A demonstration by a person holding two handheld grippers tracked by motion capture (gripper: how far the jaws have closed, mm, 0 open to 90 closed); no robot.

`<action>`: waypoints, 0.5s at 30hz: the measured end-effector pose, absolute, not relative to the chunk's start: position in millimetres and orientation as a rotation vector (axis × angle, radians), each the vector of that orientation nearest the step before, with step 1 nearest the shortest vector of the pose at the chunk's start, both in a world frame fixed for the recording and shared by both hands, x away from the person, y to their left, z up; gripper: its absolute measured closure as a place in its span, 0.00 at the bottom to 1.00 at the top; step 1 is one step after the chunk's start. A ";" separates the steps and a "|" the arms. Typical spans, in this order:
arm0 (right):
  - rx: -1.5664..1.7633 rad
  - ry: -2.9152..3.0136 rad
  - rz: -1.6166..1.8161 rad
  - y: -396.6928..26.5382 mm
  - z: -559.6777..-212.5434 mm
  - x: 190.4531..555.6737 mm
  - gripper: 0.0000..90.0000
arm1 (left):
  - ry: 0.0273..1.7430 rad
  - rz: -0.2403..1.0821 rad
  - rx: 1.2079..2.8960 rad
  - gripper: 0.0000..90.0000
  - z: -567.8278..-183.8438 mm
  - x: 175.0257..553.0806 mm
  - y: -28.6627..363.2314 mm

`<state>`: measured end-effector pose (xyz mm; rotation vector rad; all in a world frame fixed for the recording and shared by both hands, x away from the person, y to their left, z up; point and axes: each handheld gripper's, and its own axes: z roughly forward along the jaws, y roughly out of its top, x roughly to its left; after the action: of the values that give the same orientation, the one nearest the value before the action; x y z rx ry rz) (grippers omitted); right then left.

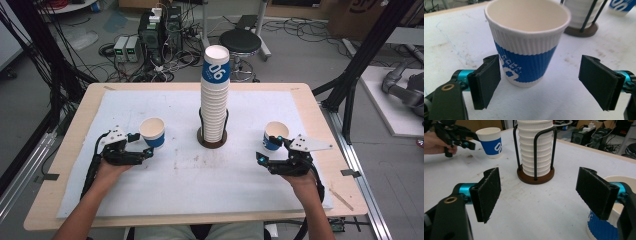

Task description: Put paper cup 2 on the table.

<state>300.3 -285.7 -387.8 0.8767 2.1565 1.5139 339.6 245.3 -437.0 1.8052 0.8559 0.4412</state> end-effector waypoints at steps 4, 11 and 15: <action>0.897 2.125 1.493 -291.2 -387.4 299.0 0.23 | 0.815 0.448 1.703 0.20 -424.9 325.9 251.9; 0.947 2.052 1.457 -306.6 -385.1 294.3 0.23 | 0.787 0.499 1.484 0.20 -406.0 318.2 265.7; 0.972 2.028 1.441 -315.1 -386.2 292.8 0.23 | 0.780 0.529 1.465 0.20 -401.4 318.7 269.1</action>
<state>292.8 -315.1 -386.2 0.9720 2.0283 1.4409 318.7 269.1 -401.4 1.4648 0.7803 0.5291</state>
